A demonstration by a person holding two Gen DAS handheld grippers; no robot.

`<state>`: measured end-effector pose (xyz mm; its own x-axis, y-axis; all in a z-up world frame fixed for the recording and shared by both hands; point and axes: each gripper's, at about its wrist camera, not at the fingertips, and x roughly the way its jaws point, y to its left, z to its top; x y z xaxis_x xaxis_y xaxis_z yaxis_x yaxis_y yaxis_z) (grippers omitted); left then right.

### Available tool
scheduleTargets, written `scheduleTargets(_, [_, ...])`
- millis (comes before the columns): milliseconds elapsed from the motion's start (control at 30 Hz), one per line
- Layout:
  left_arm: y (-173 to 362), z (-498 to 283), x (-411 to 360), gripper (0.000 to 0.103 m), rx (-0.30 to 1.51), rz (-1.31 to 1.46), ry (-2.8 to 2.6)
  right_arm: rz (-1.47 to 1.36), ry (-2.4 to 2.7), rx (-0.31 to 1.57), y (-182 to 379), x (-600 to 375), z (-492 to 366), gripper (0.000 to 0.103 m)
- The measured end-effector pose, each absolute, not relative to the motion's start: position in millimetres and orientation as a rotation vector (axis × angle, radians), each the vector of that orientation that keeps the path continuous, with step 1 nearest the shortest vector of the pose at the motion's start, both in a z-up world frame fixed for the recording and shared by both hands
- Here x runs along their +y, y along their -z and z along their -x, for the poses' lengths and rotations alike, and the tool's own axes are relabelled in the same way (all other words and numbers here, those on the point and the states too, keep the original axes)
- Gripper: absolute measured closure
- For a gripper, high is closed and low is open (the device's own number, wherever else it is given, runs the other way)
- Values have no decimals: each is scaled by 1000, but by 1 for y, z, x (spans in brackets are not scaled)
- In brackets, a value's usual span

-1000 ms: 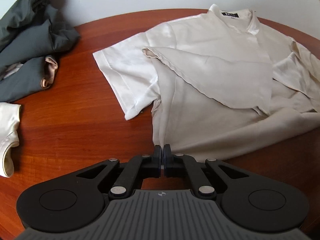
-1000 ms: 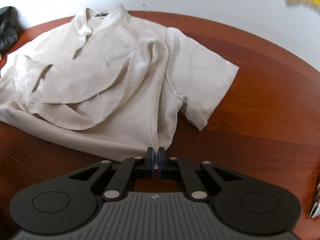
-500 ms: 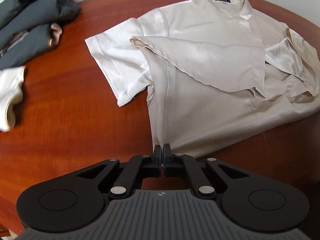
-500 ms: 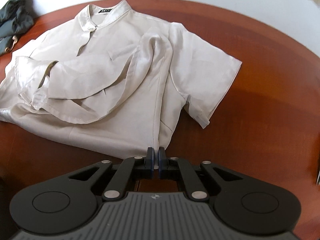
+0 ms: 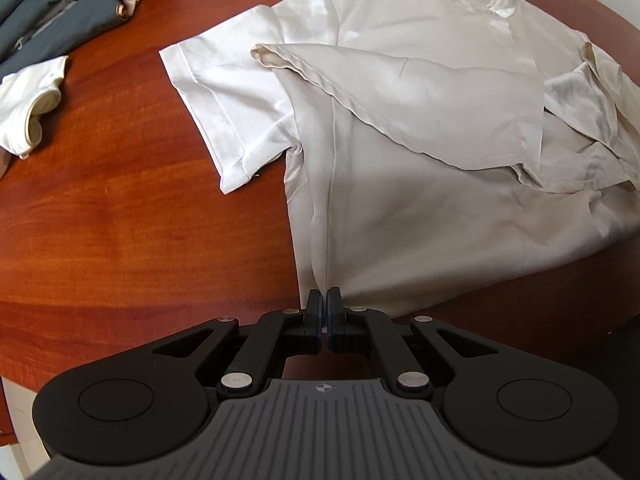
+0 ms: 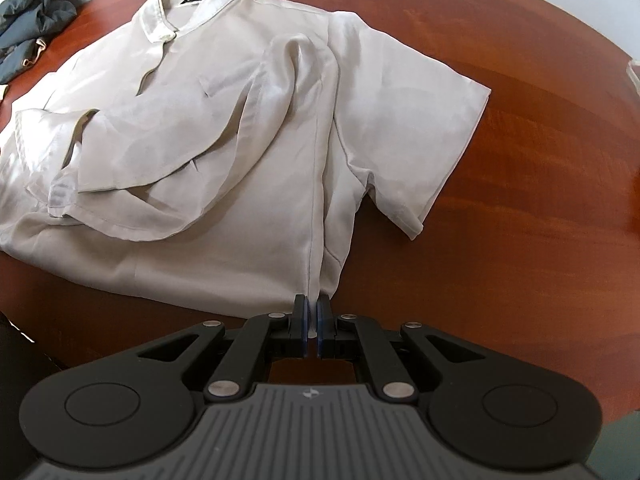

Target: Fold clothes

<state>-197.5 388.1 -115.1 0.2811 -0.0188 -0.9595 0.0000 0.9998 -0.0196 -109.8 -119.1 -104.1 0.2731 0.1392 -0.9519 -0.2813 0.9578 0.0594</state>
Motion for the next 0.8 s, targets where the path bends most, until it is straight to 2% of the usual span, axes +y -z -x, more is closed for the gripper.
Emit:
scheduleTargets(100, [112,199,390,95,1283,35,19,131,-283,1253,104,-118,95,93])
scheduleTargets(233, [98,200,394,80,1257,62,4,140,-292,1221,101,-116,88,89])
scheduleTargets(333, [86,200,395,79,1234,63,0,156,-307,1193,92,-114,89,86])
scheduleTargets(400, [78,199,392,78,1217,56,3,175,-321,1168,84,-109,91,78])
scheduleTargets(433, [74,198,390,78,1207,53,4,185,-329,1155,79,-106,91,77])
scheduleTargets(800, [60,174,352,64,1143,-10,83,219,-452,1087,57,-64,83,75])
